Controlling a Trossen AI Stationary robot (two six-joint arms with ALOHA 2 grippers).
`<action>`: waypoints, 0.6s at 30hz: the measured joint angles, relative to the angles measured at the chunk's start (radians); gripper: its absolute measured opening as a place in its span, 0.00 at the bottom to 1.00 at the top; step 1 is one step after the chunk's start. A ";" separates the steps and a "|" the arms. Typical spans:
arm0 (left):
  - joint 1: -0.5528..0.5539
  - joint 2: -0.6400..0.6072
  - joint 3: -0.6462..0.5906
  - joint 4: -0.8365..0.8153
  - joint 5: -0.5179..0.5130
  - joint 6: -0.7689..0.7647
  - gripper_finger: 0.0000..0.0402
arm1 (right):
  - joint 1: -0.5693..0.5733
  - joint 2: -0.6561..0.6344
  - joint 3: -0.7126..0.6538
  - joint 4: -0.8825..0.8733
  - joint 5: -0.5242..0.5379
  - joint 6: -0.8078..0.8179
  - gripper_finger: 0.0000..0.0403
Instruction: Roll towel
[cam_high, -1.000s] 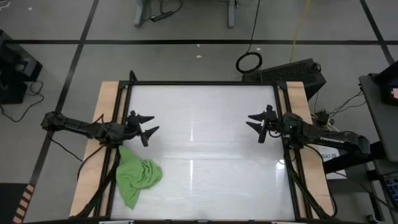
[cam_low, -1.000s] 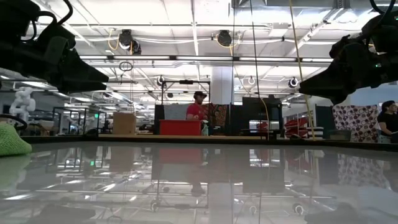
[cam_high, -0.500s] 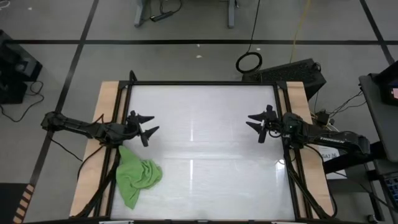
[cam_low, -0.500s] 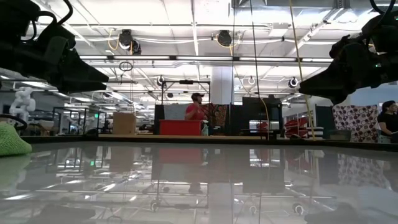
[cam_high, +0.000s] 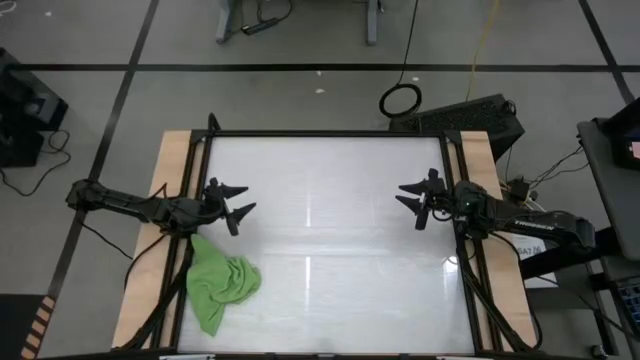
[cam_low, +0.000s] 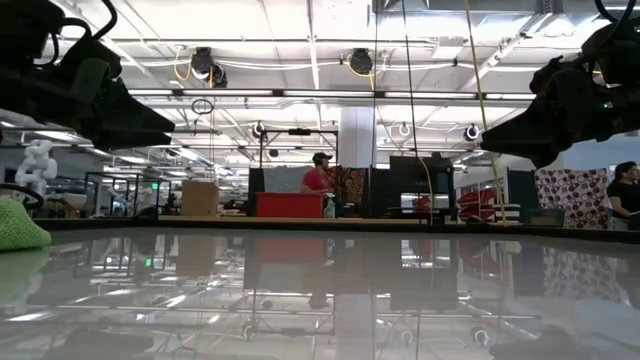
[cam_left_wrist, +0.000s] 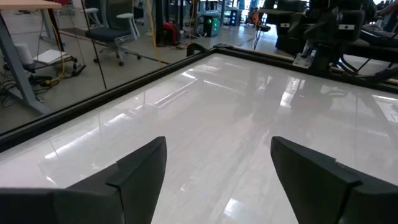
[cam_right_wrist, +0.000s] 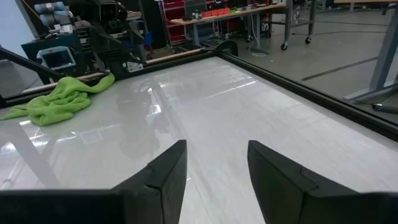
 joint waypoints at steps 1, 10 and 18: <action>0.000 0.000 0.000 0.000 0.000 0.000 0.73 | 0.000 0.000 0.000 0.000 0.000 0.000 0.40; 0.000 0.000 0.000 0.000 0.000 0.000 0.73 | 0.000 0.000 0.000 0.000 0.000 0.000 0.40; 0.000 0.000 0.000 0.000 0.000 0.000 0.73 | 0.000 0.000 0.000 0.134 -0.001 0.012 0.40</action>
